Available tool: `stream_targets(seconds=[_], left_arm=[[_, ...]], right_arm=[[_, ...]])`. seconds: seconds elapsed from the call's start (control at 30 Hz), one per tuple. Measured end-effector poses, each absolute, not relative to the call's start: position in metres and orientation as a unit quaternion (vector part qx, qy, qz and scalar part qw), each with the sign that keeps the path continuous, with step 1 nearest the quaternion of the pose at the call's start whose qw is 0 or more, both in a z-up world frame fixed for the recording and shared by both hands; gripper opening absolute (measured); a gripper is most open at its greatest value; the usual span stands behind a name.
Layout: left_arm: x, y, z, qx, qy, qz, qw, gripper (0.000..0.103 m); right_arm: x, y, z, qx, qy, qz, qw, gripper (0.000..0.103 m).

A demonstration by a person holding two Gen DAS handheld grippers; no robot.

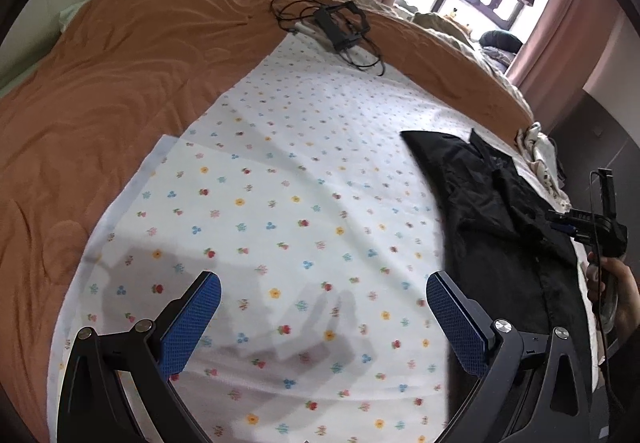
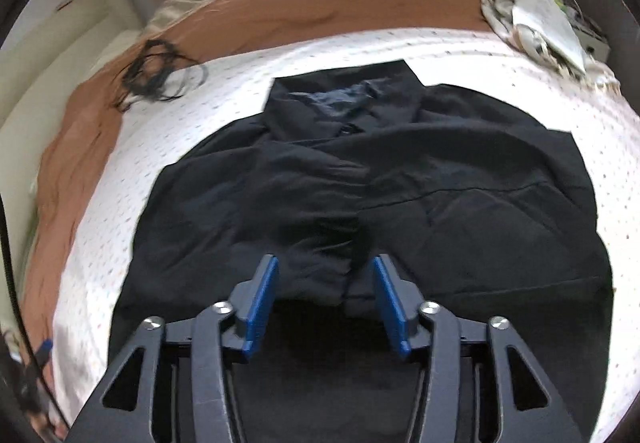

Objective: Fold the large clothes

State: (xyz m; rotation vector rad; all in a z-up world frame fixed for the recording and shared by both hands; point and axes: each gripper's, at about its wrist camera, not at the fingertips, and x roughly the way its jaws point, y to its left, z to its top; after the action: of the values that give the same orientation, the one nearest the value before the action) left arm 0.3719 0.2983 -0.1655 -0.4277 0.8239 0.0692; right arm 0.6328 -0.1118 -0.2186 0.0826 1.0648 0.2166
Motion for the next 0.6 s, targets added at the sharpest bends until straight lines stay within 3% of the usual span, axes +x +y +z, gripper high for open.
stream_targets(seconds=[0.27,0.6], left_arm=[[0.377,0.296,-0.179,-0.200,0.416,0.038,0.886,0.103],[0.367,0.295,-0.164,-0.209,0.408,0.039,0.888,0.103]], right_arm=[[0.652,-0.105,-0.265,0.074,0.543,0.109,0.829,0.042],[0.633,-0.030,-0.212,0.066,0.504,0.238,0.828,0.042]])
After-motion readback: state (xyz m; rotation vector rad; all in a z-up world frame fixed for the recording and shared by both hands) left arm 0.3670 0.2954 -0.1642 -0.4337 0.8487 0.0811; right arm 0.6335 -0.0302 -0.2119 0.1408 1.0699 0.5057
